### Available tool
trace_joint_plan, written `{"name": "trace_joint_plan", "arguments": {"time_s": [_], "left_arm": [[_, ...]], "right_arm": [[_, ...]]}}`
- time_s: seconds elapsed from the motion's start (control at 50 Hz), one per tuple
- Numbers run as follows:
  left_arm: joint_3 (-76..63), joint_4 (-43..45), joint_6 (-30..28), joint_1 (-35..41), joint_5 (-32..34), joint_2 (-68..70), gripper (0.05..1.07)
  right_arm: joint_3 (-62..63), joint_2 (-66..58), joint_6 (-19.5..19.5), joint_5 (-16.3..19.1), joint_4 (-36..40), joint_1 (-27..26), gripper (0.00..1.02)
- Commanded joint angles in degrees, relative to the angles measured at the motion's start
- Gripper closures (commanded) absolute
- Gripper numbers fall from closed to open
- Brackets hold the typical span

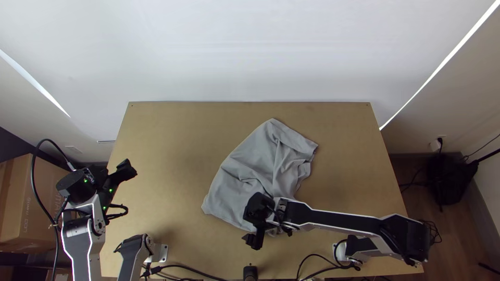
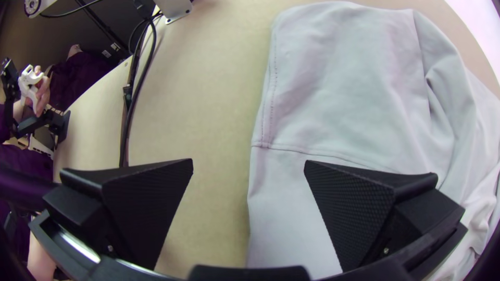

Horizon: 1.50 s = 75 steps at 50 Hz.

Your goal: Fold the t-shirt

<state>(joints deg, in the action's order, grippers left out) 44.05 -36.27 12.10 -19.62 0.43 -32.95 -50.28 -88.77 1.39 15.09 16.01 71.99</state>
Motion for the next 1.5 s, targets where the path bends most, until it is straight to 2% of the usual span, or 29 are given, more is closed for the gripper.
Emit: {"name": "trace_joint_plan", "arguments": {"time_s": [0.0, 0.1, 0.3, 0.44, 0.5, 0.58, 0.78, 0.98, 1.16, 1.3, 1.48], "left_arm": [[-0.7, 0.1, 2.1, 1.0, 0.8, 1.2, 0.10], [-1.9, 0.6, 2.3, 1.4, 1.1, 1.7, 0.10], [-3.0, 1.7, 2.5, 2.1, 1.1, 2.0, 0.10], [-3.1, 2.3, 2.5, 2.1, 1.1, 1.8, 0.10], [-3.1, 2.3, 2.6, 2.1, 1.1, 1.6, 0.10], [-2.9, 2.4, 2.6, 2.1, 1.1, 1.4, 0.10], [-2.4, 2.4, 2.6, 2.1, 1.1, 1.2, 0.10], [-1.3, 2.3, 2.9, 2.4, 1.2, 0.7, 0.10], [-1.2, 2.0, 4.6, 4.0, 1.8, 0.7, 0.10], [-1.5, 2.3, 6.2, 6.1, 2.1, 0.0, 0.10], [-1.2, 2.8, 6.6, 12.3, 2.1, -2.8, 0.10]], "right_arm": [[-2.6, -3.4, 1.2, 0.5, -0.8, 0.4, 0.04], [-3.6, -5.5, 1.6, 0.5, -1.5, 0.6, 0.10], [-4.3, -8.7, 2.7, 0.5, -2.4, 0.7, 0.11], [-4.2, -10.1, 3.4, 0.4, -2.7, 0.6, 0.31], [-3.9, -10.2, 3.9, 0.5, -3.9, 0.6, 0.43], [-3.3, -10.1, 4.2, 0.4, -5.3, 0.6, 0.66], [-3.1, -9.0, 4.3, 0.3, -6.2, 0.4, 1.00], [-2.6, -5.2, 6.8, -0.6, -6.5, -0.4, 1.00], [-3.2, -0.3, 8.5, -1.2, -6.9, -3.5, 1.00], [-3.2, 3.8, 8.8, -4.4, -8.5, -8.1, 1.00], [-4.6, 7.3, 8.7, -5.4, -9.9, -18.0, 1.00]]}}
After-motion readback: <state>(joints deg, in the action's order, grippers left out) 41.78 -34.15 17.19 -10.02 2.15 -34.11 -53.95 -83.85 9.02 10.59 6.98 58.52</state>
